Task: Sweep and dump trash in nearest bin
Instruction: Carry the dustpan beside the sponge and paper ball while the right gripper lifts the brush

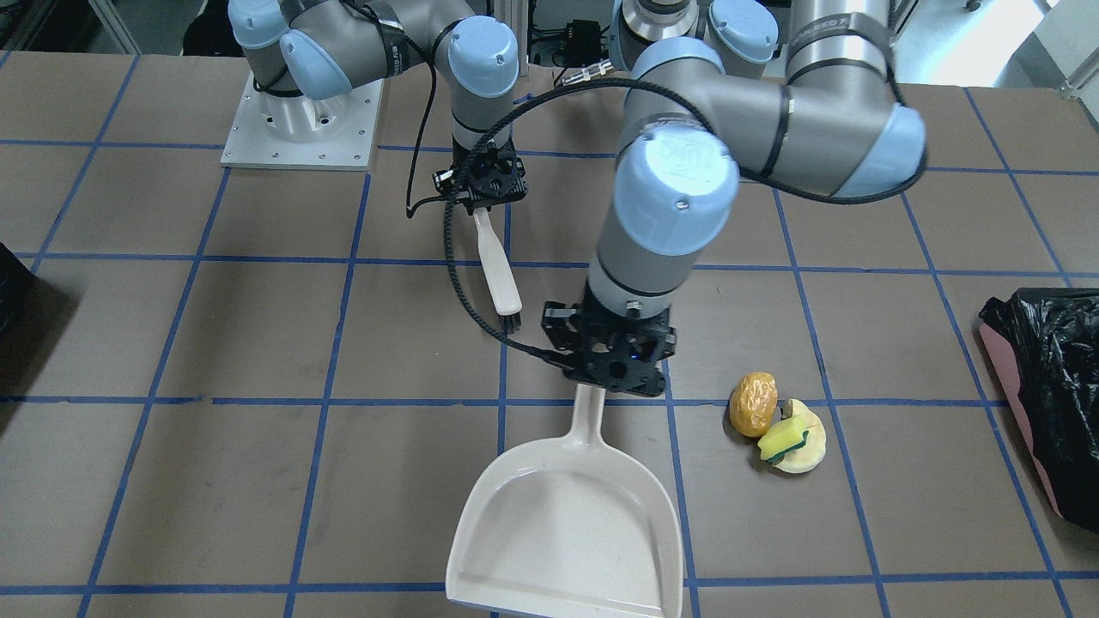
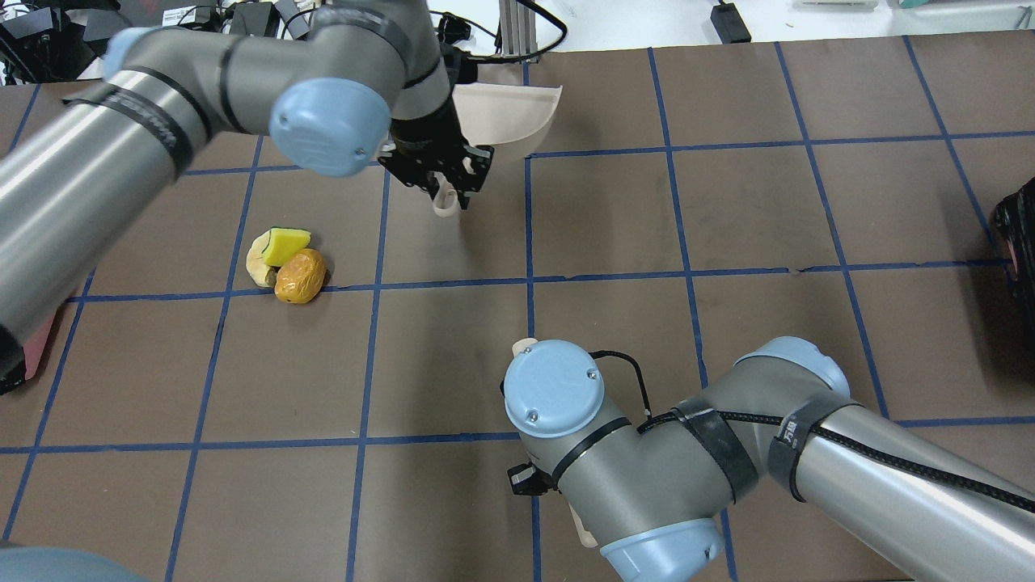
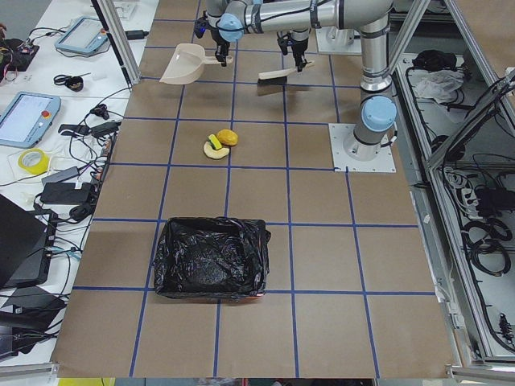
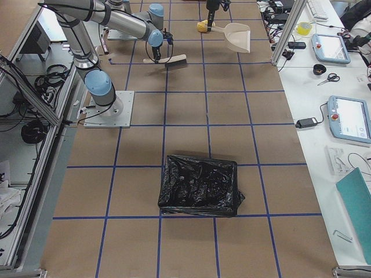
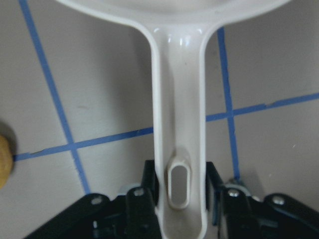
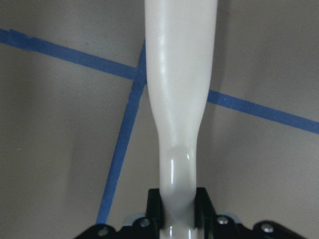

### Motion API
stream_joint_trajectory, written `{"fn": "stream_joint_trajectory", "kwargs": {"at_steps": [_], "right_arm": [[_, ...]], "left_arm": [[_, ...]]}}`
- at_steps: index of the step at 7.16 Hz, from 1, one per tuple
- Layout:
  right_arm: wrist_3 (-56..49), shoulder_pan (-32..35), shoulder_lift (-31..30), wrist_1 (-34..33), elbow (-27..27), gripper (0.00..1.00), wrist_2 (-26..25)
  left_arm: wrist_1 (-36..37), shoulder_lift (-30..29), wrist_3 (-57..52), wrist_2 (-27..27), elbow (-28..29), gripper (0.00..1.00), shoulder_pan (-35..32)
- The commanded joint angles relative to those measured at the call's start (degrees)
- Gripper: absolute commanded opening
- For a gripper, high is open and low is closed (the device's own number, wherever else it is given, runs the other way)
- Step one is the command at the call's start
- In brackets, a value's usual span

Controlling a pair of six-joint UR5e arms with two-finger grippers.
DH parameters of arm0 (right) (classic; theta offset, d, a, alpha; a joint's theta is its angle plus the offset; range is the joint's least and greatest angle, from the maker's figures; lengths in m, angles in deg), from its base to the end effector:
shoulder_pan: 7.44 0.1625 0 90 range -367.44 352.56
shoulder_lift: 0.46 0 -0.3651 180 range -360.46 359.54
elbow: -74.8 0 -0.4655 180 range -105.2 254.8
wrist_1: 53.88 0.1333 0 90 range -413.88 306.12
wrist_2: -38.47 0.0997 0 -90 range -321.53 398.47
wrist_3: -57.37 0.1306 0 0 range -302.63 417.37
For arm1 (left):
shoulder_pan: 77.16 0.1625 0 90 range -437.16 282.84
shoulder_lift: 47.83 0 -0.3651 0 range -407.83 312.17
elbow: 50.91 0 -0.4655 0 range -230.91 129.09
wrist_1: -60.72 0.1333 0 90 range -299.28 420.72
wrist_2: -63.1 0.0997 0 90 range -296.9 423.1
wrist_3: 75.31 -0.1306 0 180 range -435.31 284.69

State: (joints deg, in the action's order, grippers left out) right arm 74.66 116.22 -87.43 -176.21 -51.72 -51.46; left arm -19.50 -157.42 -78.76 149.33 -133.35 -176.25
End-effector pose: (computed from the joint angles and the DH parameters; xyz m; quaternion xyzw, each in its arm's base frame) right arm 0.3664 -0.3095 0.0886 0.1420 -0.9879 -0.0571 0.0265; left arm -0.2463 -0.6413 0.2753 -0.1085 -0.9934 -0.0212 0.0319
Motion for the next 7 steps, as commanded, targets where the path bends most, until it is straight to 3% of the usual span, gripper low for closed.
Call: {"fn": "stream_joint_trajectory", "kwargs": {"at_steps": [1, 4, 6, 7], "right_arm": [[0.63, 0.00, -0.22, 3.99, 3.97, 0.00, -0.60], [0.20, -1.93, 0.74, 18.93, 18.72, 0.00, -1.13], [-0.59, -5.26, 3.54, 20.11, 23.05, 0.00, -1.13], [-1.38, -6.67, 5.12, 20.28, 25.42, 0.00, -1.04]], "left_arm": [[-9.30, 4.37, -20.43, 2.17, 1.15, 0.00, 10.80], [-12.15, 7.64, -52.43, 7.80, 0.45, 0.00, 27.84], [-11.90, 6.60, -73.53, 9.03, -0.34, 0.00, 40.85], [-8.15, 5.37, -80.25, 9.30, -1.39, 0.00, 44.04]]}}
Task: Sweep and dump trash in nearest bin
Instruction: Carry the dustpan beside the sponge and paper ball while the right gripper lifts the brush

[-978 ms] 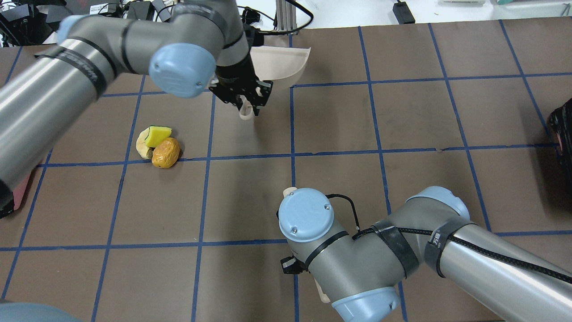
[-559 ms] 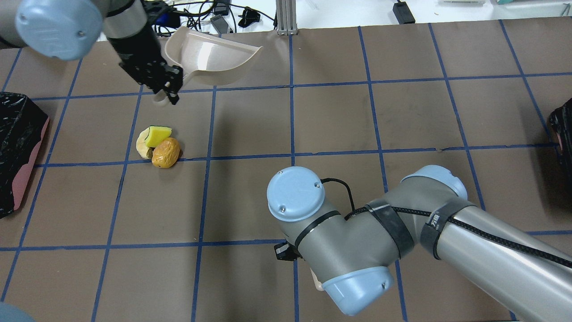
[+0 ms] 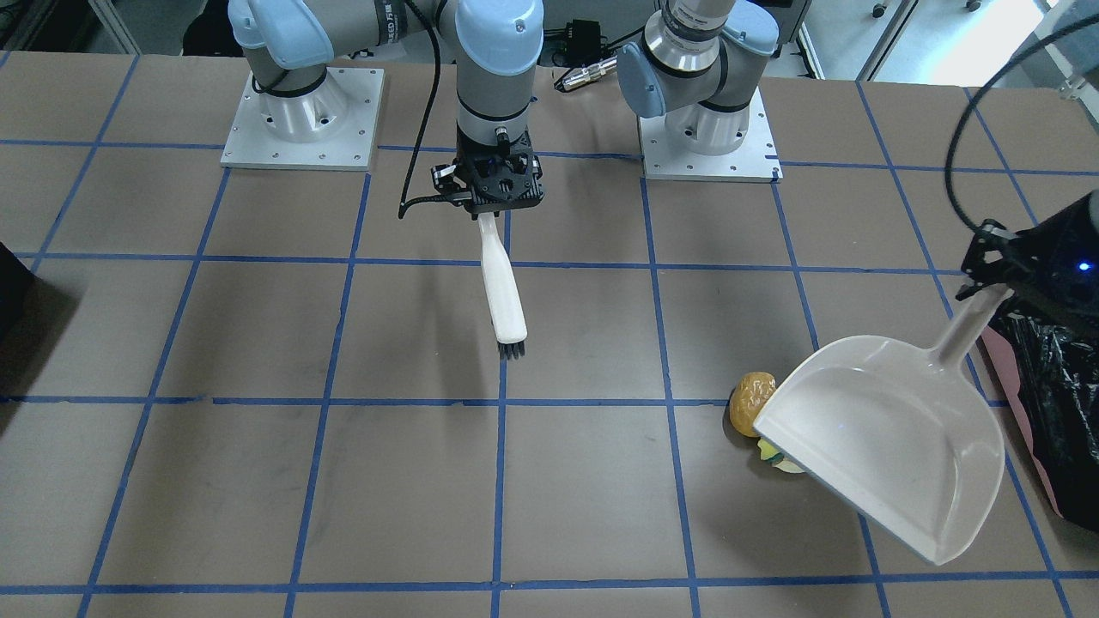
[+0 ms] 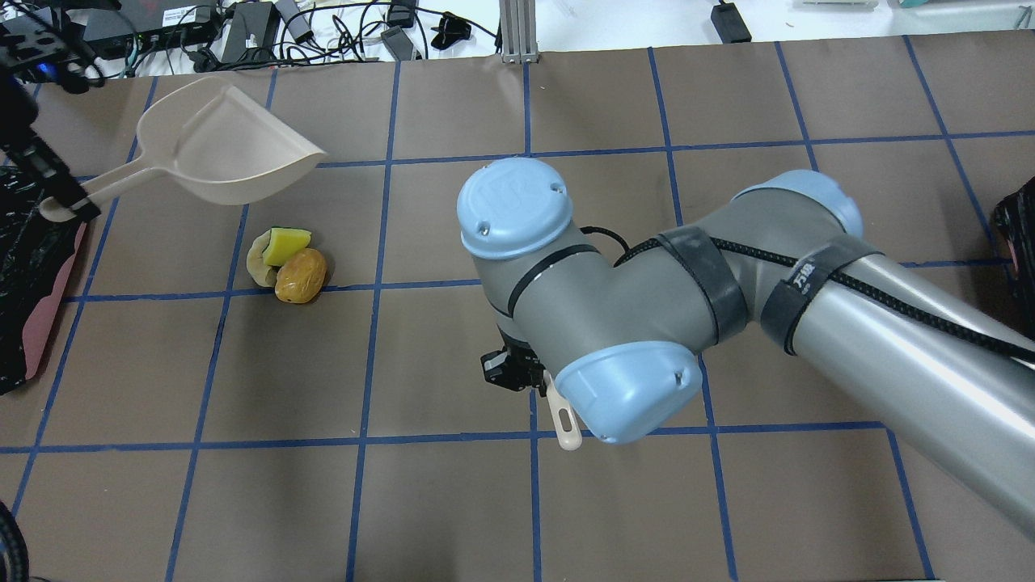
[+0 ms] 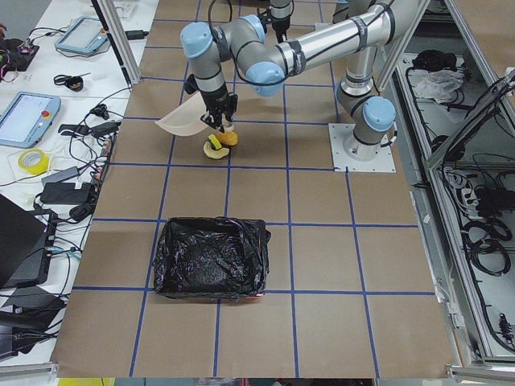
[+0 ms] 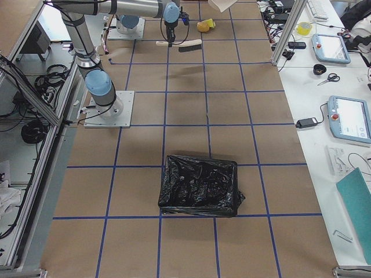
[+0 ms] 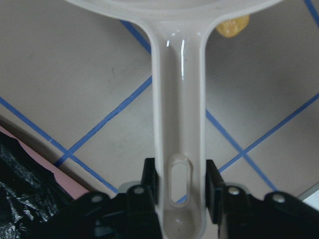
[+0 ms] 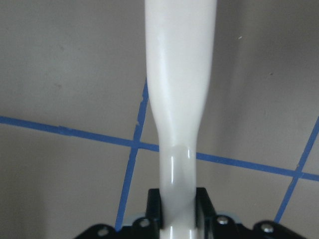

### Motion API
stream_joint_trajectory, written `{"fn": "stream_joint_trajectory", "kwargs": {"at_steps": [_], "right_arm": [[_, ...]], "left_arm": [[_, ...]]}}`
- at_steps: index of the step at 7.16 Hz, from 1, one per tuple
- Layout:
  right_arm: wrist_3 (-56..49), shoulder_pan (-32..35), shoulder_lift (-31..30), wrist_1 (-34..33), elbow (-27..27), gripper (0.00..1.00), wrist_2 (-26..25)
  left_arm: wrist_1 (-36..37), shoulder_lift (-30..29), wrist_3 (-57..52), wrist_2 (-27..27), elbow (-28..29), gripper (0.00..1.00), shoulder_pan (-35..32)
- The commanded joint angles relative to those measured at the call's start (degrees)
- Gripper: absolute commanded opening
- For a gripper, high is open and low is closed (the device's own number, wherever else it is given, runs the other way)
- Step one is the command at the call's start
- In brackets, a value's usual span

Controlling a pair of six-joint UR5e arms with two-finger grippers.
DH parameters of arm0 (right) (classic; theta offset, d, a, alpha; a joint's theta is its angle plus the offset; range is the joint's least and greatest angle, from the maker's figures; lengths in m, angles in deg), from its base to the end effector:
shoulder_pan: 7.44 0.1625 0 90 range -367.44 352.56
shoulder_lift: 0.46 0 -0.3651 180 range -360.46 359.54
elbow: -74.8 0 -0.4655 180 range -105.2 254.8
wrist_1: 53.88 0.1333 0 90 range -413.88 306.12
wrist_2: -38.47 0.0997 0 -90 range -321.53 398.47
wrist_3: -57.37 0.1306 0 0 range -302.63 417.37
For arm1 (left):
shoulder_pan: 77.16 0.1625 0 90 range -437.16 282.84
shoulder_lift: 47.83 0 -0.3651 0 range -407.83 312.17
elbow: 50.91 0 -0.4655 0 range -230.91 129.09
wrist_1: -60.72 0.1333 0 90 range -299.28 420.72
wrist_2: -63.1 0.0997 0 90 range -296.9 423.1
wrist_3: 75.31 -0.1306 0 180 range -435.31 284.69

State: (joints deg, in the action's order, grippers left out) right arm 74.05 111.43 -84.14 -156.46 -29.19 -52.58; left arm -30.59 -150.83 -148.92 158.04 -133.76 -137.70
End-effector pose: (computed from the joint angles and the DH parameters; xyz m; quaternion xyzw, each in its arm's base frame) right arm 0.3840 -0.4254 0.2210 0.1065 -0.9920 -0.0586 0.0345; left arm 0.2025 -0.6067 0.3293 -0.3772 -0.9230 -0.0725 0.0221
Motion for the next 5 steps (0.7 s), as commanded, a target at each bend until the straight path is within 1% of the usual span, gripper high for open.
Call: {"fn": "stream_joint_trajectory", "kwargs": {"at_steps": [1, 2, 3, 4, 5], "right_arm": [[-0.78, -1.98, 4.29, 0.45, 5.70, 0.00, 0.00], [-0.95, -2.07, 7.18, 0.53, 8.95, 0.00, -0.09], [-1.21, -2.07, 10.52, 0.71, 13.42, 0.00, -0.18], [-1.13, -2.07, 14.12, 1.75, 18.51, 0.00, -0.18], [-1.13, -2.07, 17.90, 3.51, 23.69, 0.00, -0.09]], "left_arm": [[9.33, -1.67, -18.06, 1.81, -3.87, 0.00, 6.65], [16.01, -2.63, -24.84, 2.35, -6.86, 0.00, 8.40], [20.34, -4.38, -30.92, 2.09, -8.10, 0.00, 10.25], [24.82, -6.48, -36.63, 2.09, -8.03, 0.00, 10.44], [27.21, -8.33, -39.56, 2.09, -7.51, 0.00, 10.53]]}}
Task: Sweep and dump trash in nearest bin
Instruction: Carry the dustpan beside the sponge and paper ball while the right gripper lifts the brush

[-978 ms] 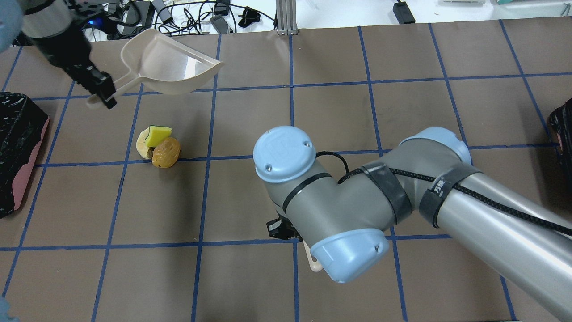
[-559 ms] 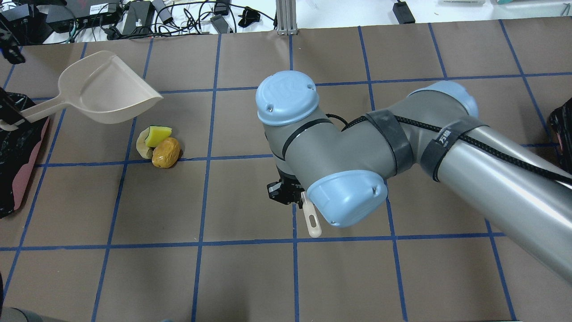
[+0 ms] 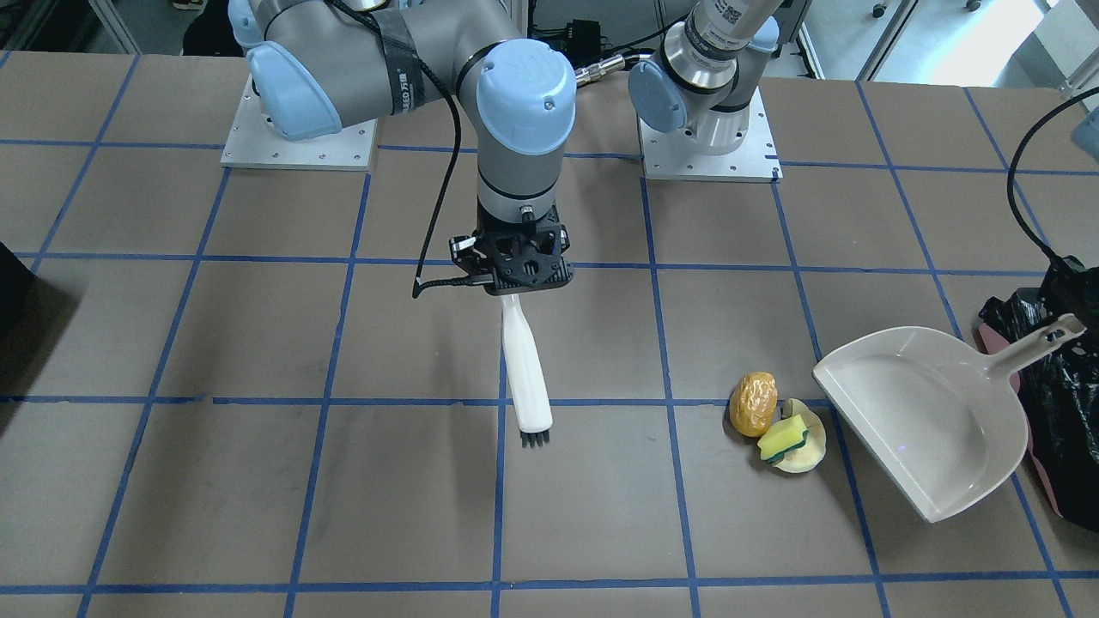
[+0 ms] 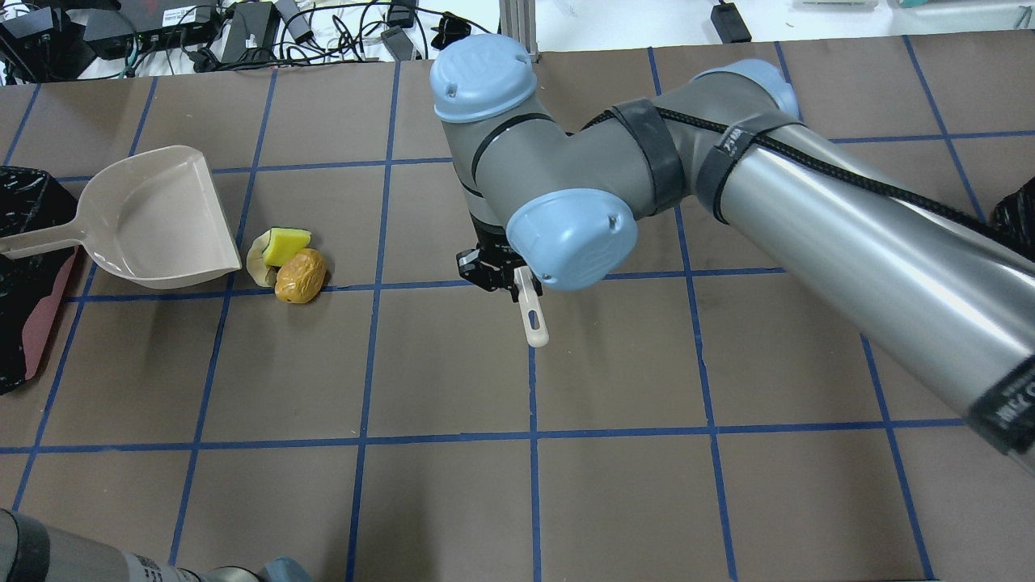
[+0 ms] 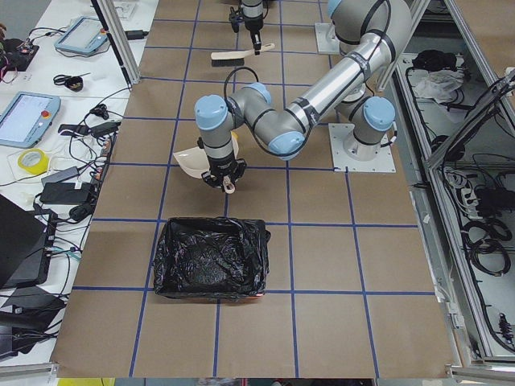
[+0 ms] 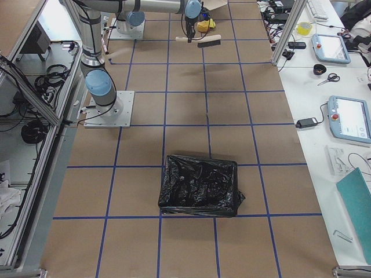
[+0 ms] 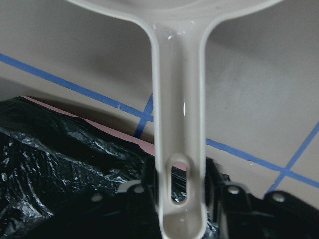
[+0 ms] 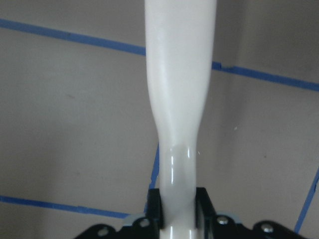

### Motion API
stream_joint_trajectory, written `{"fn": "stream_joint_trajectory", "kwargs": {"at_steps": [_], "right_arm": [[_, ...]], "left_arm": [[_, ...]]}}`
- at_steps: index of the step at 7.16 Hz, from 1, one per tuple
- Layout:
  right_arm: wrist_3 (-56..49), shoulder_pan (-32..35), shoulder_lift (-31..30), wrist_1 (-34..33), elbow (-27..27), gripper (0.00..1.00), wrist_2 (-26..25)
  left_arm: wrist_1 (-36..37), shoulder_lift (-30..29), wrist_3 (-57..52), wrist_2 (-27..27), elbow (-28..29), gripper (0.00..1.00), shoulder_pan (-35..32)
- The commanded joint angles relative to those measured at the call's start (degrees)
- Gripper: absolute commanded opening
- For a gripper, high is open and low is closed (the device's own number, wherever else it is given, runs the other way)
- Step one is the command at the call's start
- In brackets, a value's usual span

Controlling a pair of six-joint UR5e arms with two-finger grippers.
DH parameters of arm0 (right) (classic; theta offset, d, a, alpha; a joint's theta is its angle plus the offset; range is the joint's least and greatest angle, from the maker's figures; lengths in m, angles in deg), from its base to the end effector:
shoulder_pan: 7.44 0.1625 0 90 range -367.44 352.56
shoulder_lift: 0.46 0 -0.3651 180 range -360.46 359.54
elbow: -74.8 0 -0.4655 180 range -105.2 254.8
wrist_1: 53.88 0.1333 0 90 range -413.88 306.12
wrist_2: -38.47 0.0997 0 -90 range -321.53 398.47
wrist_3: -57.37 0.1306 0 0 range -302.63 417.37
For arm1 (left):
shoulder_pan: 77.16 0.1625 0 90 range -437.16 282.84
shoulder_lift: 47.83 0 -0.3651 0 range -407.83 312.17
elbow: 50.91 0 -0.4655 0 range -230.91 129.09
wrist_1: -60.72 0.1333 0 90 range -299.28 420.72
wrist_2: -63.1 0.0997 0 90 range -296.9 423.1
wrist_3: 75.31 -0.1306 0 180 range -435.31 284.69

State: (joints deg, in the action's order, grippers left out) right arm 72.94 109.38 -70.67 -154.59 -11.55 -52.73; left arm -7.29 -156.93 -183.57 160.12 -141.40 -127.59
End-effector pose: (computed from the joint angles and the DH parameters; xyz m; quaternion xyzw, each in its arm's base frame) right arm 0.4132 -0.5280 0.2372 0.0984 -0.9940 -0.0404 0.0269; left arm 0.3319 -0.5859 0.2261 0.5619 0.8246 0.0530 0.0370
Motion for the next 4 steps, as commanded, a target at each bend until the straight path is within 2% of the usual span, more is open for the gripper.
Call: {"fn": "stream_joint_trajectory", "kwargs": {"at_steps": [1, 3, 4], "right_arm": [[0.42, -0.02, 8.29, 3.31, 11.33, 0.00, 0.14], [3.48, 0.85, 15.86, 6.92, 20.92, 0.00, 0.84], [5.94, 1.21, 18.50, 7.89, 22.96, 0.00, 1.20]], "left_arm": [[5.59, -3.73, -5.90, -0.25, -0.03, 0.00, 0.42], [7.19, -6.29, -13.69, -0.26, 0.22, 0.00, 0.33], [7.28, -6.38, -18.17, -0.26, 0.05, 0.00, 0.25]]}}
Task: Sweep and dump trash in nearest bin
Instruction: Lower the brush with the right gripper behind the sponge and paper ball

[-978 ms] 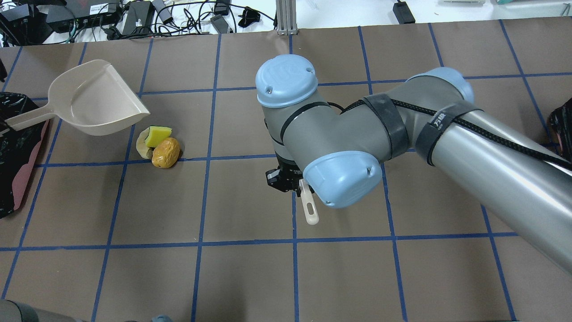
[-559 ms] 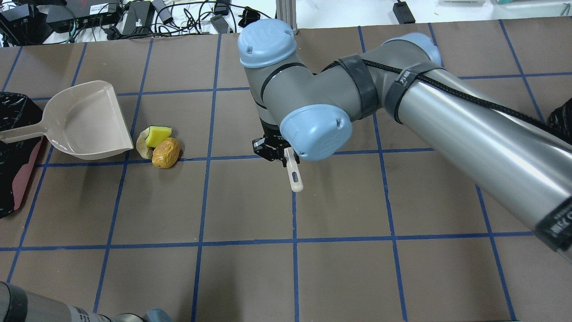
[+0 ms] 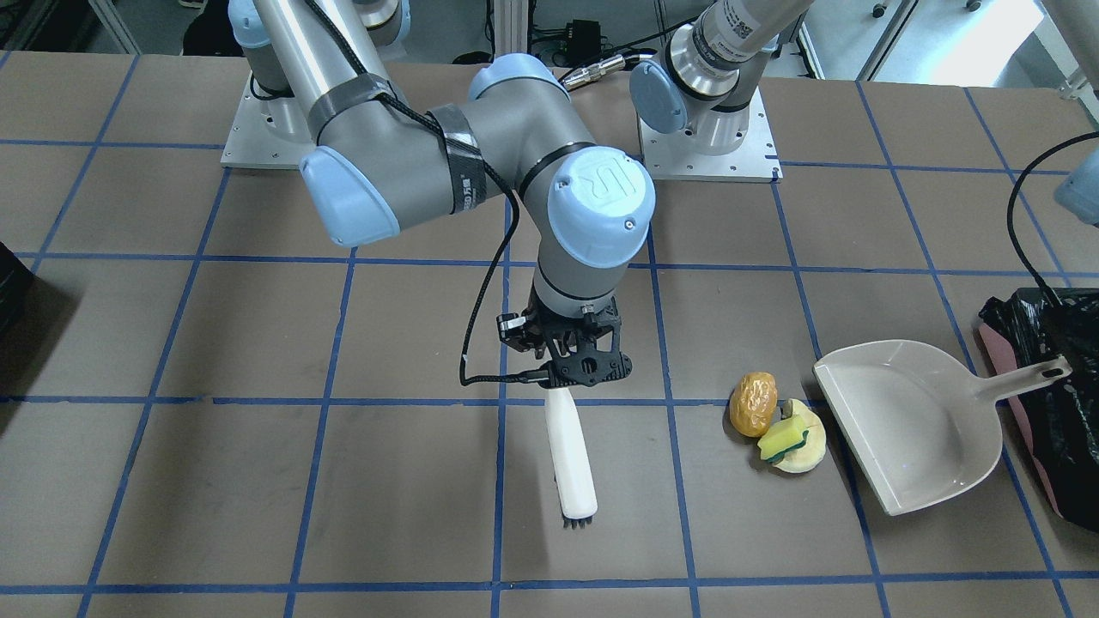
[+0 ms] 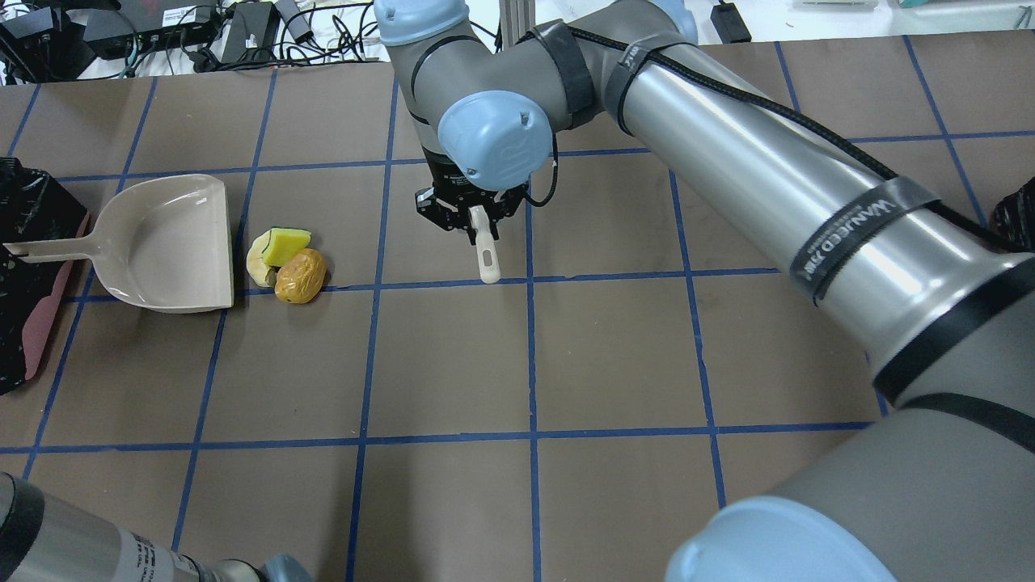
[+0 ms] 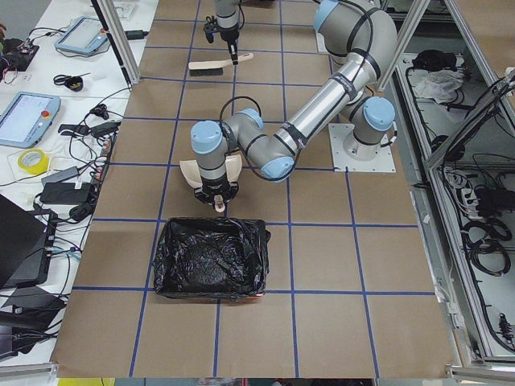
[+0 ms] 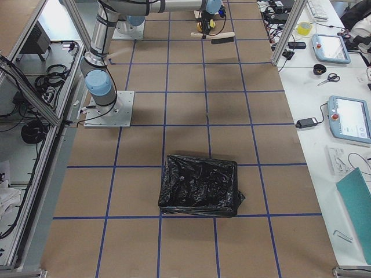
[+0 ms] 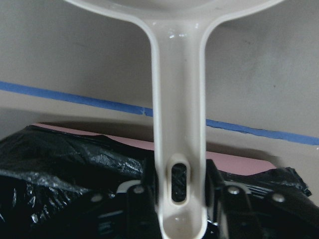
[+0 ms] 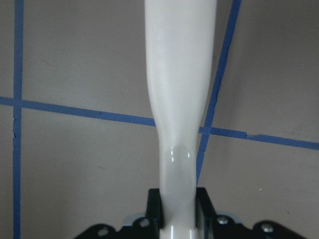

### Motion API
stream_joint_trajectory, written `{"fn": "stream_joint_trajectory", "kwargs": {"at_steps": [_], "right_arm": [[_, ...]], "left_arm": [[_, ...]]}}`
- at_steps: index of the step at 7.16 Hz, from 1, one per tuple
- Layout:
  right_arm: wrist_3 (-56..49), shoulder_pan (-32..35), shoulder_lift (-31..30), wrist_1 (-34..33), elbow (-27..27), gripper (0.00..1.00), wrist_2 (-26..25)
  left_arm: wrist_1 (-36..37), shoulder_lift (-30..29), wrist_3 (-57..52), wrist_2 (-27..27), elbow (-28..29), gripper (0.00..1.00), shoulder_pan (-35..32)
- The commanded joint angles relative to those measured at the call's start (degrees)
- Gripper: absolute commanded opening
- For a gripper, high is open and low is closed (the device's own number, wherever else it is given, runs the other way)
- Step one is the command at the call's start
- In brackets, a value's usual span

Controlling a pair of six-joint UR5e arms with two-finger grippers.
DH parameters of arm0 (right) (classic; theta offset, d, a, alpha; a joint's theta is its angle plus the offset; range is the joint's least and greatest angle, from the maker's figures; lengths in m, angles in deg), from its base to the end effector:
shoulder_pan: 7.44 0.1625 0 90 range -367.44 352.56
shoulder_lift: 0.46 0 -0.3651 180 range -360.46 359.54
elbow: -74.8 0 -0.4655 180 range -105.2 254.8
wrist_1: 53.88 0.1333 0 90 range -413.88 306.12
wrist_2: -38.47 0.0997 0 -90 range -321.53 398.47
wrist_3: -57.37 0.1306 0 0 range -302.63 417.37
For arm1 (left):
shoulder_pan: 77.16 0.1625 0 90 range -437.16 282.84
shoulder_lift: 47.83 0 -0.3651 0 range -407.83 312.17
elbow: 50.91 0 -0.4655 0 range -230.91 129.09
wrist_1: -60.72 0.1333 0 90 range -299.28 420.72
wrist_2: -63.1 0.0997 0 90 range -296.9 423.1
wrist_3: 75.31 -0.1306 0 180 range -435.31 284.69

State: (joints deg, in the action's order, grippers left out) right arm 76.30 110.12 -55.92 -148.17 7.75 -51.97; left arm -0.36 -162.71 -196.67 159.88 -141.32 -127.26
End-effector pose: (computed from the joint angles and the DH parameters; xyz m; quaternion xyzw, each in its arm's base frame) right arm 0.4621 -0.5995 0.2275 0.0753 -0.9951 -0.0570 0.0286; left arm 0.3472 -0.5990 0.1717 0.6496 0.7573 0.0532 0.0408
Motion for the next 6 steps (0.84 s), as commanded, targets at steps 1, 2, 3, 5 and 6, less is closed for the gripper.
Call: {"fn": "stream_joint_trajectory", "kwargs": {"at_steps": [1, 2, 3, 5, 6], "right_arm": [[4.78, 1.78, 5.00, 2.09, 4.38, 0.00, 0.61], [5.23, 3.10, 5.19, 2.09, 5.78, 0.00, 0.70], [5.76, 3.28, 6.15, 2.09, 7.45, 0.00, 2.96], [8.12, 5.64, 10.36, 2.09, 11.31, 0.00, 3.68], [8.66, 6.44, 11.94, 2.09, 13.85, 0.00, 4.91]], "left_arm": [[0.26, -1.21, -5.46, 0.07, -0.28, 0.00, -0.08], [0.44, -1.74, -5.55, 0.34, -0.20, 0.00, -0.08], [0.70, -2.09, -5.90, 0.60, -0.29, 0.00, -0.17], [1.57, -2.79, -5.82, 1.13, -0.11, 0.00, -0.35], [3.06, -3.50, -5.82, 1.13, -0.11, 0.00, -0.69]]}}
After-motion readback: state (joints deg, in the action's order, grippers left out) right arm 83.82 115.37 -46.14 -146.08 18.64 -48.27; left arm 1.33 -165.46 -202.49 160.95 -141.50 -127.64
